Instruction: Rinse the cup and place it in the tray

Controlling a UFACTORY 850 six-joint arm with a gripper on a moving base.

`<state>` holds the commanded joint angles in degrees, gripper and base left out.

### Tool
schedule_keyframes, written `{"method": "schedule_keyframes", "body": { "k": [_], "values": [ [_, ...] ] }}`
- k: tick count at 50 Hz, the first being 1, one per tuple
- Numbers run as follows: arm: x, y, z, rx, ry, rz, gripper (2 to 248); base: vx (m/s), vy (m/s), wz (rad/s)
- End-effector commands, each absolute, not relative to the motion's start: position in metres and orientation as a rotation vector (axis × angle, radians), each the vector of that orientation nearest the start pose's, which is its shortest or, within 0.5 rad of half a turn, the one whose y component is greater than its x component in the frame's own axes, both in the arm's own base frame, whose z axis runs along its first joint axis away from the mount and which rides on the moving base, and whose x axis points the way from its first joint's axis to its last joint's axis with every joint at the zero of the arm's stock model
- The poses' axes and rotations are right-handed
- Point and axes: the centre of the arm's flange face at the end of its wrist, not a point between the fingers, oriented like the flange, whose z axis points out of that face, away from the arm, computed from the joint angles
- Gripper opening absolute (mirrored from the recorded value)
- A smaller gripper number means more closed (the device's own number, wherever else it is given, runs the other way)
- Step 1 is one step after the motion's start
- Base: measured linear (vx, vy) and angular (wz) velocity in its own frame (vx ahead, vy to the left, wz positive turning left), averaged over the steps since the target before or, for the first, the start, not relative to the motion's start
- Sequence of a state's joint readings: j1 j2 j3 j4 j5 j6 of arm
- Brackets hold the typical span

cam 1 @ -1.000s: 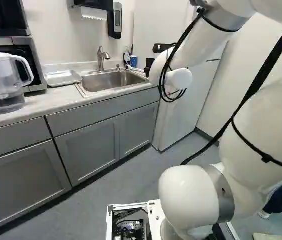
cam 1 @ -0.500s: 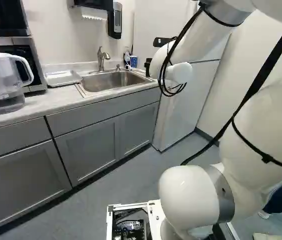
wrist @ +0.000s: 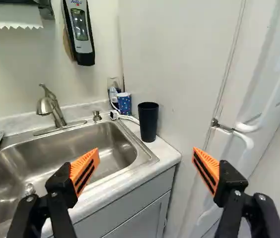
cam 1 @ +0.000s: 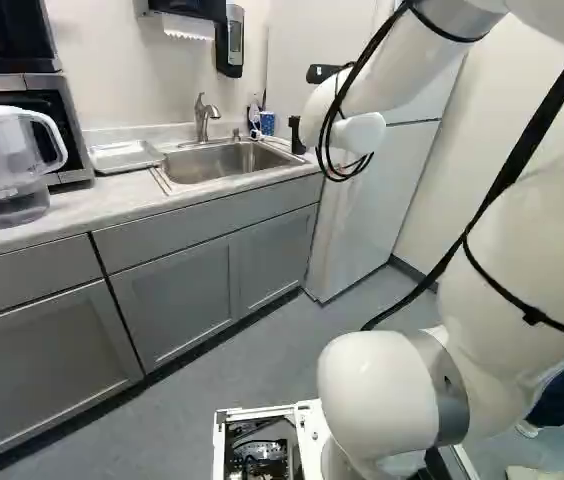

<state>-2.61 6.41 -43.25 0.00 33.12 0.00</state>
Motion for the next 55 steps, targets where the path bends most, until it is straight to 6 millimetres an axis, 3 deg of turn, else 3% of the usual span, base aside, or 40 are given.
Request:
{"method": "schedule_keyframes", "body": {
  "k": [55],
  "values": [
    [0.490,-0.021,0.630,-2.364,0.052,-2.113,247,0.000,0.000,0.000]
  ]
}}
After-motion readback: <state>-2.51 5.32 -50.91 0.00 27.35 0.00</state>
